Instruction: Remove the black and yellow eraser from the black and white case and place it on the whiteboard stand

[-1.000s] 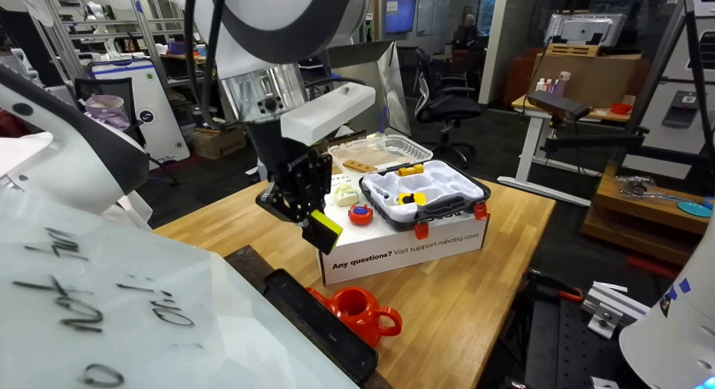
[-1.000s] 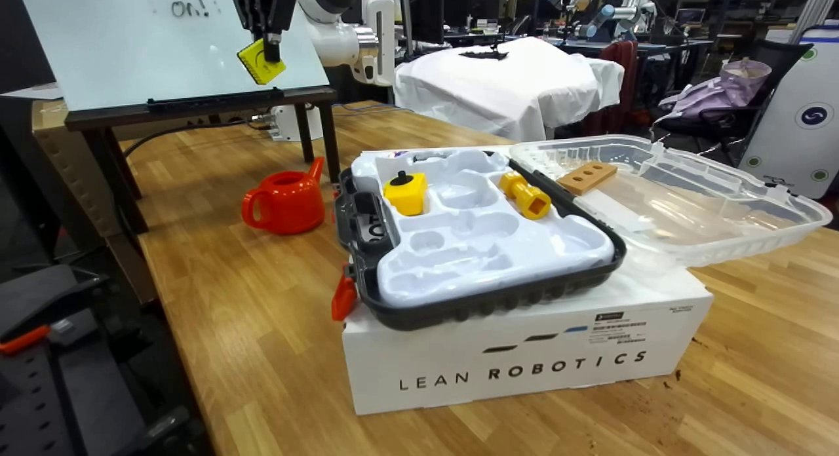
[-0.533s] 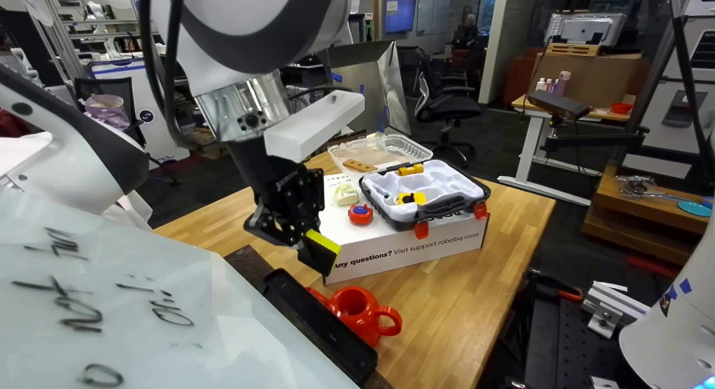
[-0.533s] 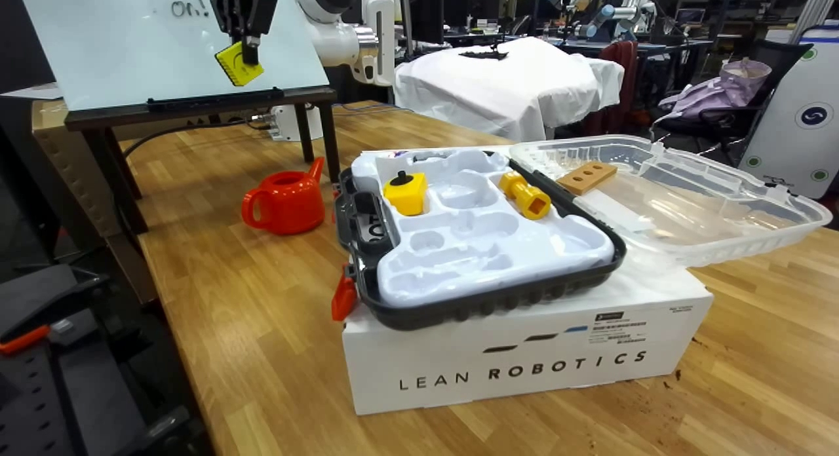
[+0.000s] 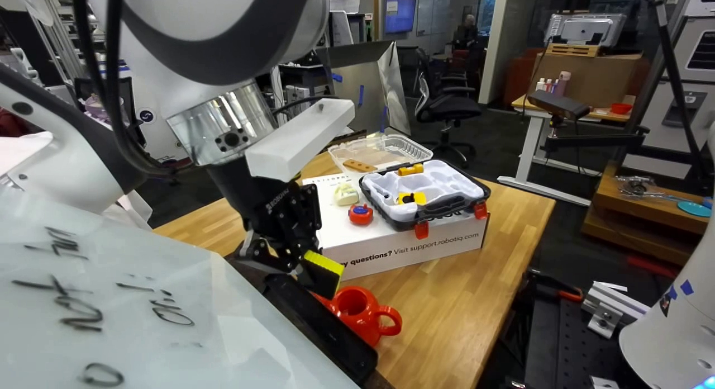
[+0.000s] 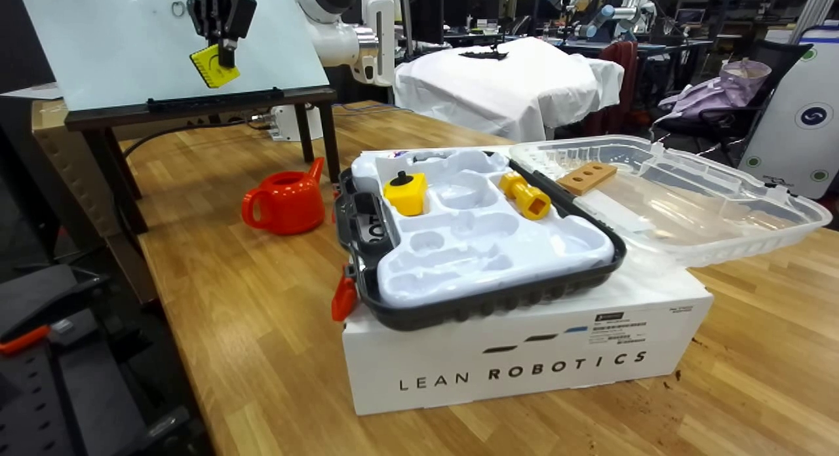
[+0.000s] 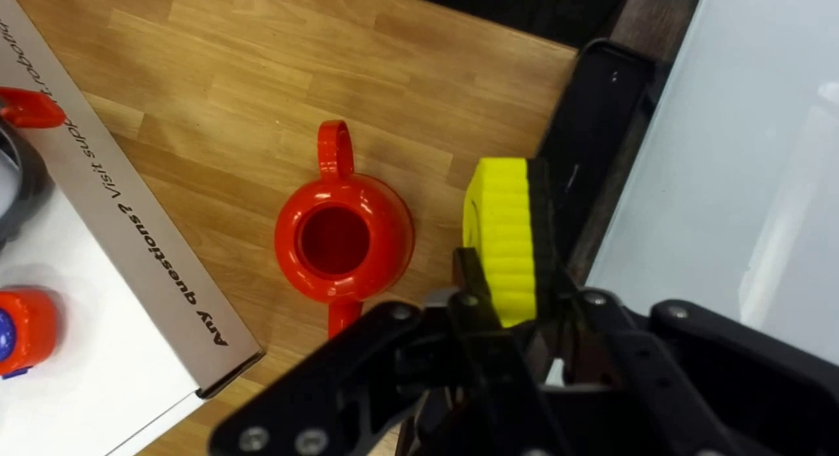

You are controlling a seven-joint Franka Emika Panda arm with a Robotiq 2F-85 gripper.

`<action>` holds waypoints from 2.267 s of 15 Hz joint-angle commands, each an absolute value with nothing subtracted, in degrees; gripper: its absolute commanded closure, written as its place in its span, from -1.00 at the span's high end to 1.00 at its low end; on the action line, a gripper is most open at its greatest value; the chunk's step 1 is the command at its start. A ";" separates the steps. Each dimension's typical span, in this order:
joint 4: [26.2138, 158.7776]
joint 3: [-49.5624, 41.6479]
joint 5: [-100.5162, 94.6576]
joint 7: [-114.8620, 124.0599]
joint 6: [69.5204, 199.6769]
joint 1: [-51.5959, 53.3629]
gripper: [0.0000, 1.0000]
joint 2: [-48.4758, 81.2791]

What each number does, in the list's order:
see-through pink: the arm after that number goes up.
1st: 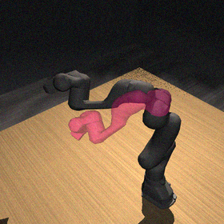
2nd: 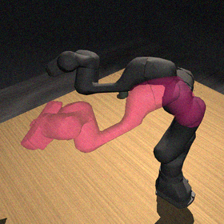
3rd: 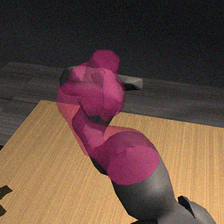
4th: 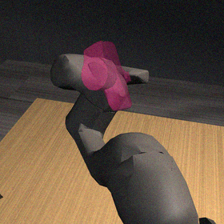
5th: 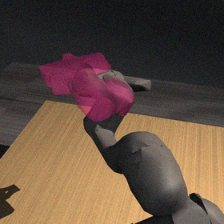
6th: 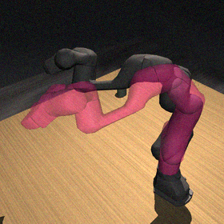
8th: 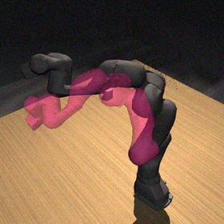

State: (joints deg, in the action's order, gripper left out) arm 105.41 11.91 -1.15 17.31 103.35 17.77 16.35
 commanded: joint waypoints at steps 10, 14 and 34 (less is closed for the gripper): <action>99.07 12.88 8.64 12.07 100.56 17.35 -0.89 21.35; 99.58 11.85 7.63 12.67 101.75 16.93 -0.89 21.31; 102.10 9.80 5.70 12.48 102.92 15.55 0.99 19.00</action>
State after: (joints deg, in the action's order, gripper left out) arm 100.50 9.43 5.20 14.91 103.82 16.75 21.34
